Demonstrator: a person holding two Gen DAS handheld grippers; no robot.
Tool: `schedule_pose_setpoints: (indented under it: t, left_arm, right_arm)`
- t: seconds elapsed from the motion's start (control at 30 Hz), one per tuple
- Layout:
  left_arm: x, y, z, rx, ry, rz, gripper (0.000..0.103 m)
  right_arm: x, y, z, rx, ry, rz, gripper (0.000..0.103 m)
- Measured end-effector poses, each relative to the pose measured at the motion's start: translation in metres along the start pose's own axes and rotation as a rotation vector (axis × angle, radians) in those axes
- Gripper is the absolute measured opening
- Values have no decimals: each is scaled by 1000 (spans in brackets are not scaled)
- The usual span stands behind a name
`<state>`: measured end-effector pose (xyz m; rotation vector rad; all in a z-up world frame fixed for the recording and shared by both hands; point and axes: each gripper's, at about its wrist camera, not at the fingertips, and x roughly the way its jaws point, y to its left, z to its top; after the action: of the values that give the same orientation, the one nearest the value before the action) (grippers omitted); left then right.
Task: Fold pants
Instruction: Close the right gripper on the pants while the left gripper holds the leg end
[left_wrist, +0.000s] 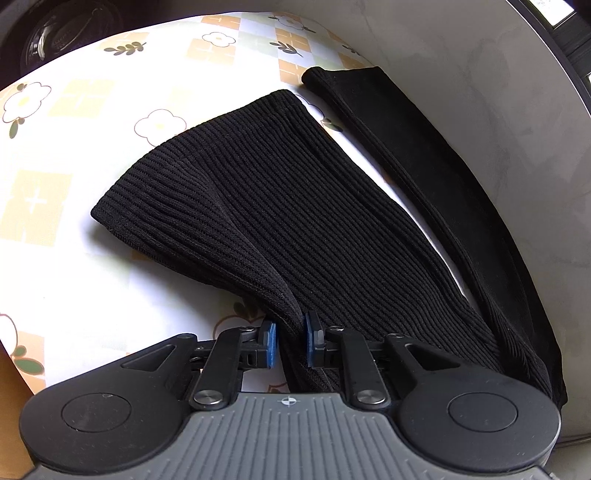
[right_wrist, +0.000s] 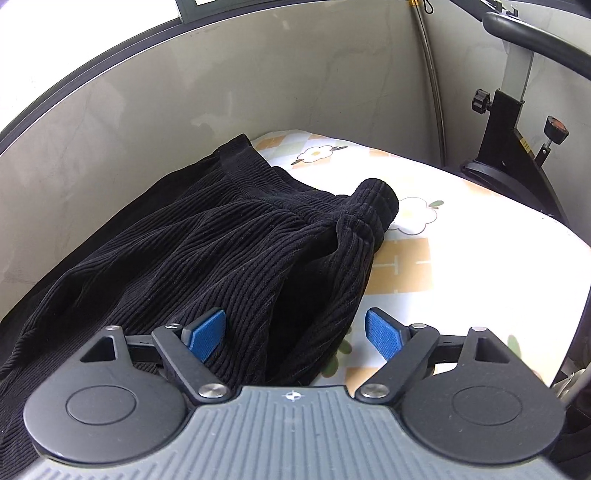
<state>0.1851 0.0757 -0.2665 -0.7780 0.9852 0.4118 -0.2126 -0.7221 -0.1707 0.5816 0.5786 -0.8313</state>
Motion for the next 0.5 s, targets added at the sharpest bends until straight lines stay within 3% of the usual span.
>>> schedule_pose_setpoints:
  t: [0.27,0.3,0.33,0.4,0.43,0.5]
  left_arm:
    - [1,-8,-1,-33,-27,24,18]
    - [1,-10,-1,-28,-29,25,18]
    - [3,-12,-2,-19,-29,28,14]
    - [1,-14,-1,-25,-41,21,12]
    - [-3,-15,-1,-30,-56,12,12]
    - [-13,-21,1,-10,-88,-8,11]
  right_arm:
    - [22,2,8,14,-11,6,83]
    - [25,5,10,14,-11,-6,79]
    - [27,6,12,20,-7,-8,64]
    - [28,6,17,54,9,-7,50]
    - [25,6,21,69,8,-10,37]
    - [19,8,27,84,8,-7,27]
